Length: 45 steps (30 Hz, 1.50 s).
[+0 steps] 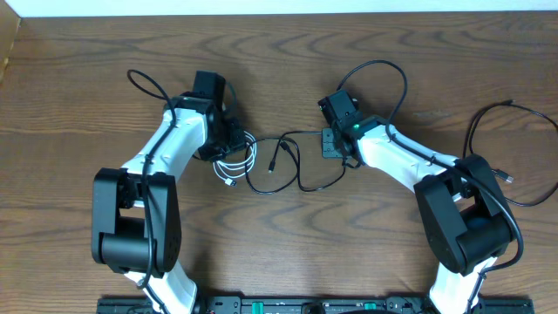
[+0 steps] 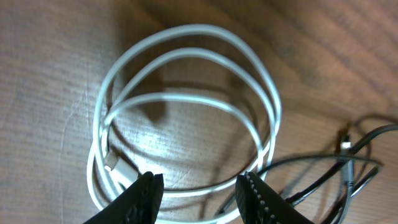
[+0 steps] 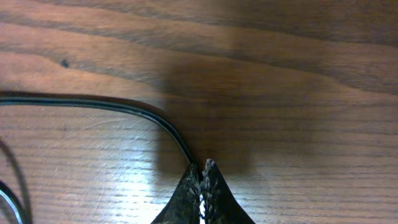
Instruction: Untangle cables
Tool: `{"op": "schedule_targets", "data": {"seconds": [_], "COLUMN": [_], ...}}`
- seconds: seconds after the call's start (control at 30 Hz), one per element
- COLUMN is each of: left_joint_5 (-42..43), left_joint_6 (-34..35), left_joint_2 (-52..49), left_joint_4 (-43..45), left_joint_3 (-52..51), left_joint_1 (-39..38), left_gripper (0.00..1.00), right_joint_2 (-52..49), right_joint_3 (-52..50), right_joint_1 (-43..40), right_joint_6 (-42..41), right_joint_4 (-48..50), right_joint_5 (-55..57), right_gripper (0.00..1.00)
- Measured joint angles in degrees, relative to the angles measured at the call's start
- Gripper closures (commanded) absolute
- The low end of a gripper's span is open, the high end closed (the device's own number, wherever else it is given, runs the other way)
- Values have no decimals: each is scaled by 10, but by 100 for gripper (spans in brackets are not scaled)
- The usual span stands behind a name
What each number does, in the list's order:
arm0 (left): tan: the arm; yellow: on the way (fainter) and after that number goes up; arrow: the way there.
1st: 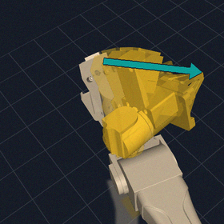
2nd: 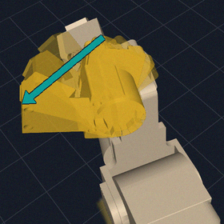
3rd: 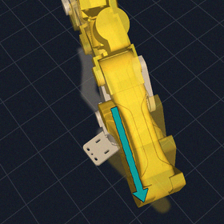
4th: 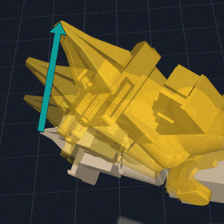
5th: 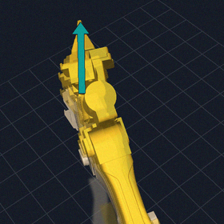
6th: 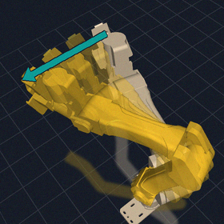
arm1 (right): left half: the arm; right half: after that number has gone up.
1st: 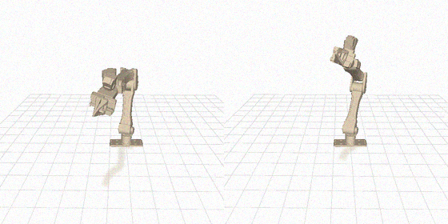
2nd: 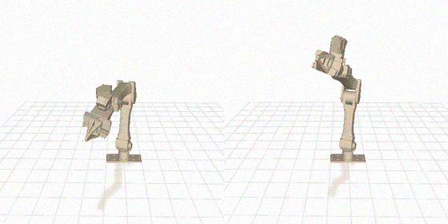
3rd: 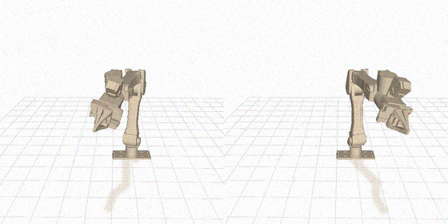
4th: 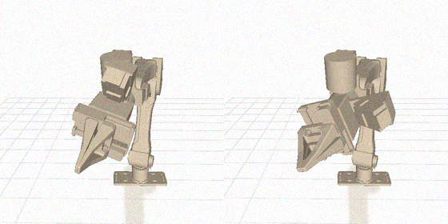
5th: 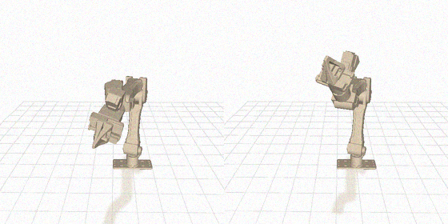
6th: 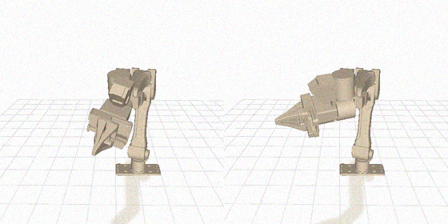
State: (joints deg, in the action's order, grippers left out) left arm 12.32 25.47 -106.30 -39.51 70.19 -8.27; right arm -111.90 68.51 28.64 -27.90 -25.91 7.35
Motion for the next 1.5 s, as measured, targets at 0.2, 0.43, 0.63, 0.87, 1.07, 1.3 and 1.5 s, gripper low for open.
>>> {"op": "schedule_targets", "data": {"seconds": [0.2, 0.43, 0.63, 0.87, 1.07, 1.3, 1.5], "left_joint_5": [-15, -21, -22, -31, -52, -59, -61], "left_joint_6": [0, -2, 2, 8, 41, 90, 162], "left_joint_2": [0, 0, 0, 0, 0, 0, 0], "left_joint_4": [-6, -7, -10, -25, -35, -38, -36], "left_joint_3": [0, 0, 0, 0, 0, -12, -38], "left_joint_1": [-6, -5, -4, 9, 43, 43, 38], "left_gripper": [57, 27, 14, 2, 22, 36, 41], "right_joint_2": [0, 0, 0, 0, 0, 0, 0], "right_joint_3": [0, 0, 0, 0, 0, 0, 0], "right_joint_1": [-3, -3, -3, -3, -3, -3, -3], "right_joint_6": [-4, -4, -4, -4, -4, -4, -4], "right_joint_4": [0, 0, 0, 0, 0, 0, 0], "right_joint_5": [0, 0, 0, 0, 0, 0, 0], "right_gripper": [99, 99, 99, 99, 99, 99, 99]}}
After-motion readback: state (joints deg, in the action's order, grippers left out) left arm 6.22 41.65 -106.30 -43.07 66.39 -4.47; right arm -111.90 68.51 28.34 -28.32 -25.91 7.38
